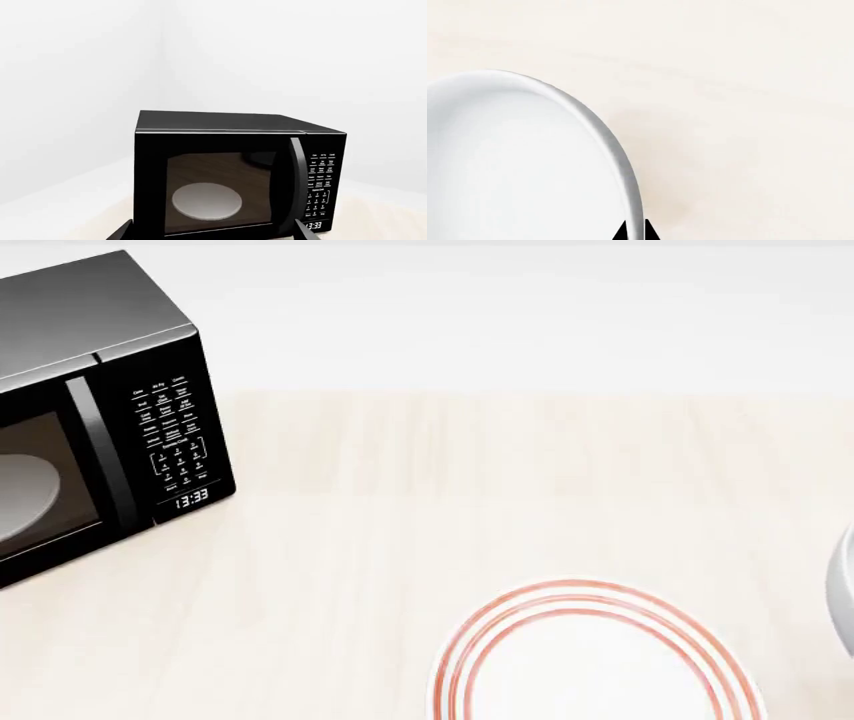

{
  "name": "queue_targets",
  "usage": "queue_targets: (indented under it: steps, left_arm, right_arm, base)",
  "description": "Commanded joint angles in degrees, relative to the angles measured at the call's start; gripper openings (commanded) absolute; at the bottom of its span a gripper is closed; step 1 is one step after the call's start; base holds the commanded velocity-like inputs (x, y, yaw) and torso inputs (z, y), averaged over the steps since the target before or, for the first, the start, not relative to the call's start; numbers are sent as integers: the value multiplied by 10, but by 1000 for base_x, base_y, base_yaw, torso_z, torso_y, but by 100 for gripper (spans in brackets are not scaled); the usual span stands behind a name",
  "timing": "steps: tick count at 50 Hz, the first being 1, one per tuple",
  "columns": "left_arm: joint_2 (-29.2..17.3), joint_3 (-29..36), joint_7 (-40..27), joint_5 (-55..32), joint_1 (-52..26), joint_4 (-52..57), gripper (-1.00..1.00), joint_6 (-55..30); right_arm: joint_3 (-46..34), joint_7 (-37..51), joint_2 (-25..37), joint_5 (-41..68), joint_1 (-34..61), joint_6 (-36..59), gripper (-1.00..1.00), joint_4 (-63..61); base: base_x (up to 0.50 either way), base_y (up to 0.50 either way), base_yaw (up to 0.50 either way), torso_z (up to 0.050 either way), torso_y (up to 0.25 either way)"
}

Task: Put the white bowl to the right of the plate.

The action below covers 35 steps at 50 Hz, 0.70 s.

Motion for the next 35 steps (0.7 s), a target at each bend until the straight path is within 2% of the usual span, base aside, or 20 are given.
queue_targets:
  steps: [1, 35]
  left_arm:
    - [-1, 2, -2, 1, 1, 1, 100, 1]
    - [-4, 6, -7, 3, 3, 1, 100, 4]
  right_arm:
    - [8, -22, -14, 10, -17, 1, -100, 29]
    - [-168, -63, -26, 177, -47, -22, -100, 30]
  base:
    - [0, 0, 0, 0, 0]
    - [0, 0, 0, 0, 0]
